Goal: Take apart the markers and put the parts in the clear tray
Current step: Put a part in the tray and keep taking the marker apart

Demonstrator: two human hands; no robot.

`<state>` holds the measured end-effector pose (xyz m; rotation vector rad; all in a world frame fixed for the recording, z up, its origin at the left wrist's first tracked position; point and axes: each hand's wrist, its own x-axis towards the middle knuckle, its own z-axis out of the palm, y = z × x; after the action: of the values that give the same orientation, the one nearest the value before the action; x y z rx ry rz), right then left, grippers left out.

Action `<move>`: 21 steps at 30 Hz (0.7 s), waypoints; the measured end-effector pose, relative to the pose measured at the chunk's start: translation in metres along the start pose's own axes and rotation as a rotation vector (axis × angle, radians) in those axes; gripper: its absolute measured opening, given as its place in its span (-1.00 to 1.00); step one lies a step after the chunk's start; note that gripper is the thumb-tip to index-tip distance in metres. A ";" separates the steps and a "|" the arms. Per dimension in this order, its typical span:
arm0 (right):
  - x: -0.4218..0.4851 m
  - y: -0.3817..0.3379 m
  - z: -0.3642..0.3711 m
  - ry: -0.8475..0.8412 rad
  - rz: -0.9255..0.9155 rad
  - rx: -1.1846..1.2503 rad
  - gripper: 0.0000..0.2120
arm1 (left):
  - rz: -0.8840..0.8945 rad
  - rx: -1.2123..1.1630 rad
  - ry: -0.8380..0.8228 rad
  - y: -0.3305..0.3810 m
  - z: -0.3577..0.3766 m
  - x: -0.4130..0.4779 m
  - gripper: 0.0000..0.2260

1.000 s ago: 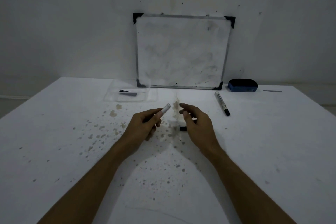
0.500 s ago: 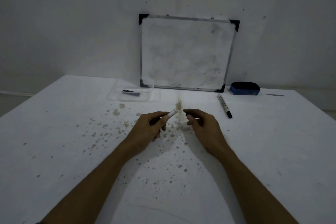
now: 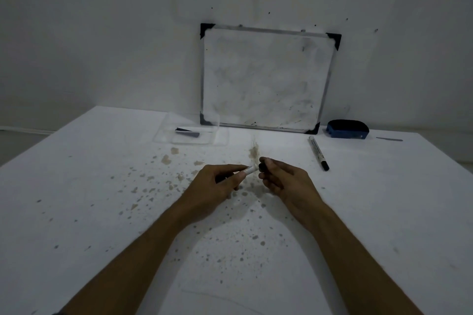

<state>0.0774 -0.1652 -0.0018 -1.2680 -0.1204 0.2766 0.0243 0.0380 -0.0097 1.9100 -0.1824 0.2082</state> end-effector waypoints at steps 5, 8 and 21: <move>0.000 0.001 0.001 0.005 -0.051 -0.154 -0.74 | 0.036 0.091 -0.019 0.003 0.000 -0.003 -0.75; -0.002 0.003 0.003 0.077 -0.169 -0.286 -0.75 | 0.046 0.141 -0.003 0.001 -0.001 -0.001 -0.75; -0.006 0.000 0.003 -0.025 -0.243 -0.367 -0.77 | -0.069 -0.069 -0.033 -0.007 -0.003 0.003 -0.78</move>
<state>0.0706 -0.1638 -0.0002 -1.5964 -0.3569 0.0604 0.0287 0.0430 -0.0146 1.8490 -0.1442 0.1225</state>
